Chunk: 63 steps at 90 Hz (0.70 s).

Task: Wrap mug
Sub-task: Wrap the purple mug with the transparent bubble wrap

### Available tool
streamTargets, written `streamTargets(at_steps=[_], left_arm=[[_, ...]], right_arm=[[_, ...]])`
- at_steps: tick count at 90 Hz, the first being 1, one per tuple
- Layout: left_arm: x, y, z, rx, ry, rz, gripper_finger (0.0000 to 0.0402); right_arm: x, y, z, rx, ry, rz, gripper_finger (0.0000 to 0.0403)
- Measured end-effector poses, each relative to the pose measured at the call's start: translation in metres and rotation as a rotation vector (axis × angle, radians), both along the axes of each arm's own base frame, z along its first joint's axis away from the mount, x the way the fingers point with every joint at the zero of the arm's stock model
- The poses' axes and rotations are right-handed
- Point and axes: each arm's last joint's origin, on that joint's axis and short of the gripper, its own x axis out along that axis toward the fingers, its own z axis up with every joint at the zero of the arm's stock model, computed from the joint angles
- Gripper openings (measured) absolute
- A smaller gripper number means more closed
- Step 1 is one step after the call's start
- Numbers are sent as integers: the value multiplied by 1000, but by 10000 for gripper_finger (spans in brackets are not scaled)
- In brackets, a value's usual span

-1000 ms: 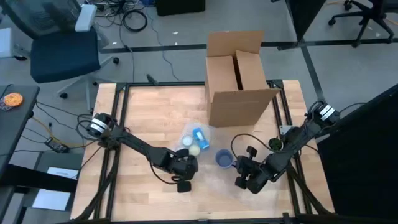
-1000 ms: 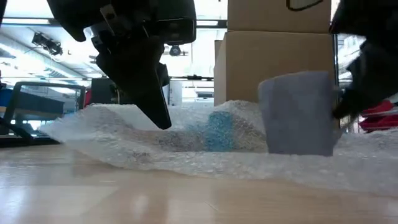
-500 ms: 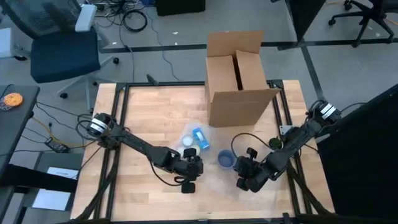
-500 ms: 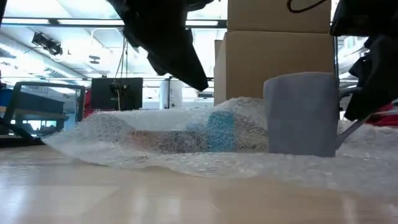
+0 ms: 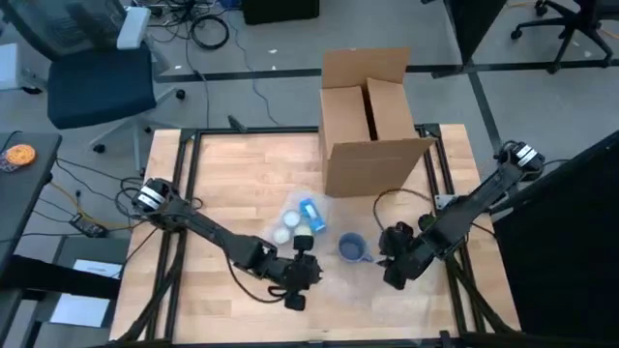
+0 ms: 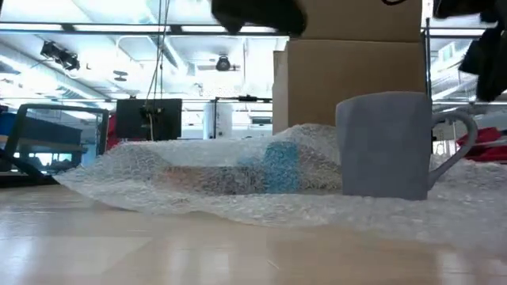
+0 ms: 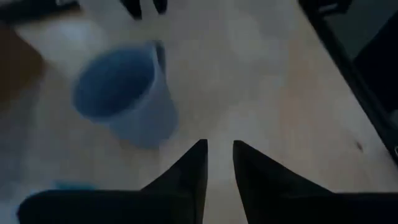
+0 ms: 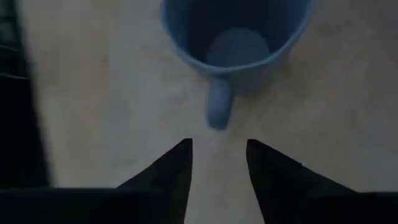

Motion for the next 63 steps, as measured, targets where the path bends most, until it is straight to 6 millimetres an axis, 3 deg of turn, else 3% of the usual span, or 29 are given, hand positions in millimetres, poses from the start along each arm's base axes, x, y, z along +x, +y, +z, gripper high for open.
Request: streamTargets(at_steps=[10,22,42,55,63], left_arm=[[3,-2,2,-37,-38,-36,62],[4,-4,-4,-152,-89,-73,62],[2,7,-26,-127,-148,-30,62],[2,26,-47,-143,-25,84,57],[4,28,-61,-113,34,93,44]], right_arm=[[-9,0,12,88,-17,6,141],[-16,7,12,153,10,-21,142],[-8,26,-9,235,107,-119,142],[0,37,-22,300,167,-149,142],[4,41,-29,323,190,-161,142]])
